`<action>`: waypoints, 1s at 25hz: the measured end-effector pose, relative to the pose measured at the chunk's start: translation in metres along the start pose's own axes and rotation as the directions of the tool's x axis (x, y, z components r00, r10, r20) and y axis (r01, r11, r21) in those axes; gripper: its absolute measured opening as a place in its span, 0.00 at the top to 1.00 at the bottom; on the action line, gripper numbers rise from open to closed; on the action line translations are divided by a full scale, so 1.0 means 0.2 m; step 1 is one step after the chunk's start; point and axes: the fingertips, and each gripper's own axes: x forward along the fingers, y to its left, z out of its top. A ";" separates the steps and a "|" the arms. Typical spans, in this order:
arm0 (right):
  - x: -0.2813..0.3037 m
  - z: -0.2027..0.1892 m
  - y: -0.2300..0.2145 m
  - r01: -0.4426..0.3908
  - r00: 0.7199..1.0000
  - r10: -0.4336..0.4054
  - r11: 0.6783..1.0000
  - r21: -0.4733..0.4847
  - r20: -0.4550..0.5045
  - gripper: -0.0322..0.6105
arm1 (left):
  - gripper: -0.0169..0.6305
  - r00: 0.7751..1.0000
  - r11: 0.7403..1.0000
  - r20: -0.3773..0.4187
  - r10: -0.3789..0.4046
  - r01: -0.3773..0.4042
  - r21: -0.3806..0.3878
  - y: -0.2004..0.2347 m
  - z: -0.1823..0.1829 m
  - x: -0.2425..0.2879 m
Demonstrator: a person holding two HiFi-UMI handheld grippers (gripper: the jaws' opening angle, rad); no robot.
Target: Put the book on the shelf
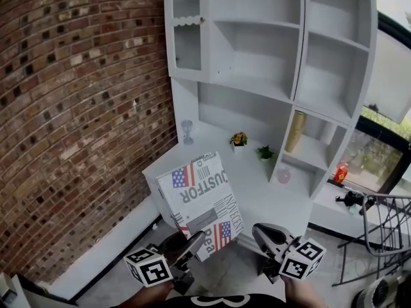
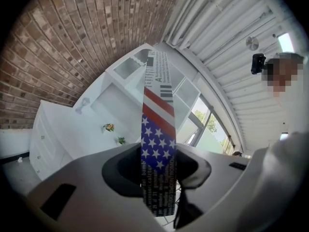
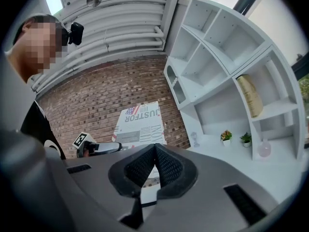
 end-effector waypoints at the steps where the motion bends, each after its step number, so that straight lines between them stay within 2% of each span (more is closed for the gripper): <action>1: 0.06 0.01 -0.03 0.006 1.000 -0.006 1.000 0.001 0.000 0.93 | 0.74 1.000 1.000 -0.004 -0.004 0.004 0.001 0.05 0.04 0.03; 7: 0.33 0.07 -0.21 0.058 0.998 -0.058 0.998 -0.007 0.018 0.93 | 0.75 0.999 0.999 -0.019 -0.040 0.041 0.016 0.32 0.22 0.20; 12: 0.41 0.10 -0.32 0.105 0.994 -0.104 0.994 -0.018 0.021 0.93 | 0.75 0.997 0.997 -0.033 -0.068 0.068 0.024 0.45 0.27 0.32; 19: 0.45 0.23 -0.48 0.135 0.991 -0.134 0.988 -0.075 0.024 0.93 | 0.75 0.996 0.994 -0.042 -0.084 0.086 0.060 0.51 0.35 0.58; 25: 0.48 0.34 -0.70 0.136 0.989 -0.133 0.989 -0.050 0.071 0.93 | 0.75 0.996 0.991 -0.040 -0.084 0.087 0.103 0.53 0.45 0.81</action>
